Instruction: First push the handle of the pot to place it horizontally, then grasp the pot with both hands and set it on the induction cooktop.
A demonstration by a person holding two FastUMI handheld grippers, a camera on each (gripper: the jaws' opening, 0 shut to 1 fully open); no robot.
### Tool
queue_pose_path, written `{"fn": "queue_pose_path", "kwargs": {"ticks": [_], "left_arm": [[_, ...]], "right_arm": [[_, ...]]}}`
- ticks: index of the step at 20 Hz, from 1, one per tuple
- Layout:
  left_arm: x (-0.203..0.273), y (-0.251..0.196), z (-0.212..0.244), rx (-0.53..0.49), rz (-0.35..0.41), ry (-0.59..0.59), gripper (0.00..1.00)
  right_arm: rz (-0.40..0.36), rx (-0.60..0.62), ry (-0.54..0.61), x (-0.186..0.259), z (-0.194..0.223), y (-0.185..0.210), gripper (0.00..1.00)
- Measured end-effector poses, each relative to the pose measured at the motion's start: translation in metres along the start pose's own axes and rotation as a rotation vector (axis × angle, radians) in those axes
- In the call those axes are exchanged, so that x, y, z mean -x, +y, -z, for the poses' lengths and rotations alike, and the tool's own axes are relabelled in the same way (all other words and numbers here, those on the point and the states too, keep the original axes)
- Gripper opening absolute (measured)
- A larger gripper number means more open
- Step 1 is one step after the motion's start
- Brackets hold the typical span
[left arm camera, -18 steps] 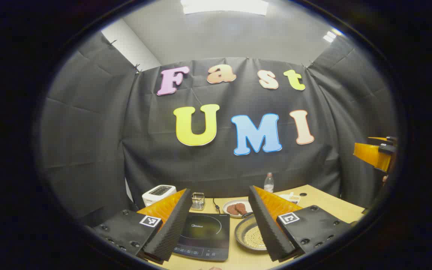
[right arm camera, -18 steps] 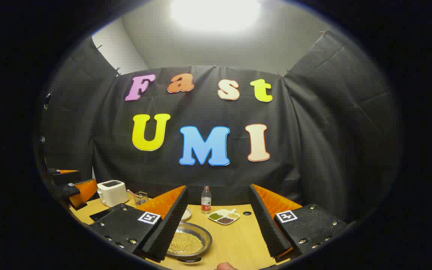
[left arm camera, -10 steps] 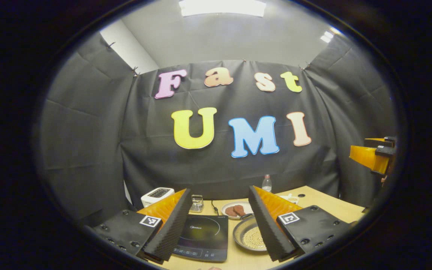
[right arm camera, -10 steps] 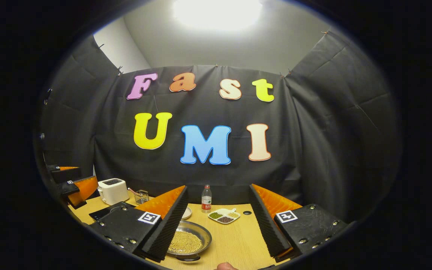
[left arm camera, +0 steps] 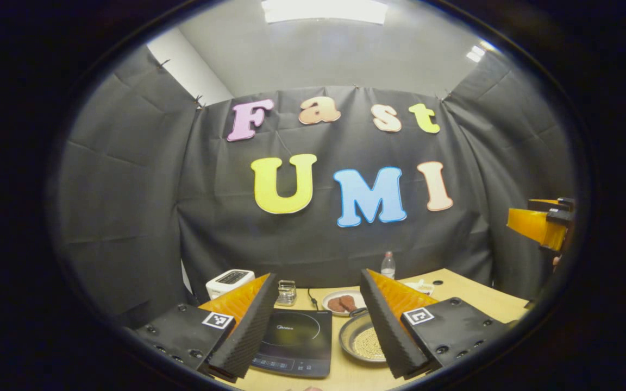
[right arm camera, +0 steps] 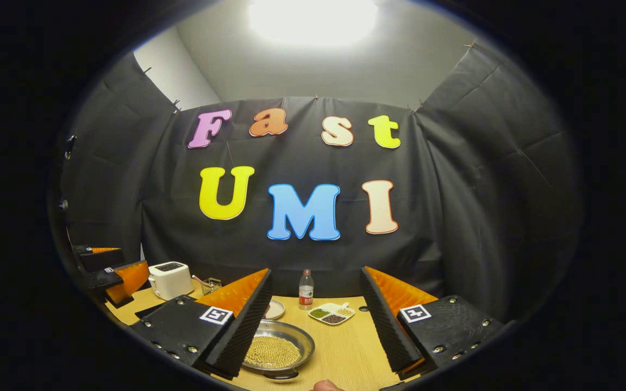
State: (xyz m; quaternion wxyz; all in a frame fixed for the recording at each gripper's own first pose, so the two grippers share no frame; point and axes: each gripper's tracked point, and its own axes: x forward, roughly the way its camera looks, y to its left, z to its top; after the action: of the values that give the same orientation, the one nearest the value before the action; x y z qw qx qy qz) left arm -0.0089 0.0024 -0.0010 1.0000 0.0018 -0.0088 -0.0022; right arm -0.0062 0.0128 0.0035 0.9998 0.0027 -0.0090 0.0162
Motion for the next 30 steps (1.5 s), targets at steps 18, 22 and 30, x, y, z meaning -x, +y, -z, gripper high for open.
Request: {"fn": "queue_pose_path", "kwargs": {"ticks": [18, 22, 30], "left_arm": [[-0.010, 0.015, 0.000, -0.013, -0.015, -0.024, 1.00], [-0.013, 0.026, 0.001, -0.015, -0.030, -0.025, 1.00], [-0.018, 0.052, 0.003, -0.019, -0.048, -0.028, 1.00]], "right_arm": [[-0.008, -0.002, 0.085, -0.014, 0.023, 0.012, 0.68], [0.029, -0.018, 0.102, -0.019, 0.026, 0.009, 0.31], [-0.006, -0.002, 0.111, -0.033, 0.035, 0.030, 0.03]]}}
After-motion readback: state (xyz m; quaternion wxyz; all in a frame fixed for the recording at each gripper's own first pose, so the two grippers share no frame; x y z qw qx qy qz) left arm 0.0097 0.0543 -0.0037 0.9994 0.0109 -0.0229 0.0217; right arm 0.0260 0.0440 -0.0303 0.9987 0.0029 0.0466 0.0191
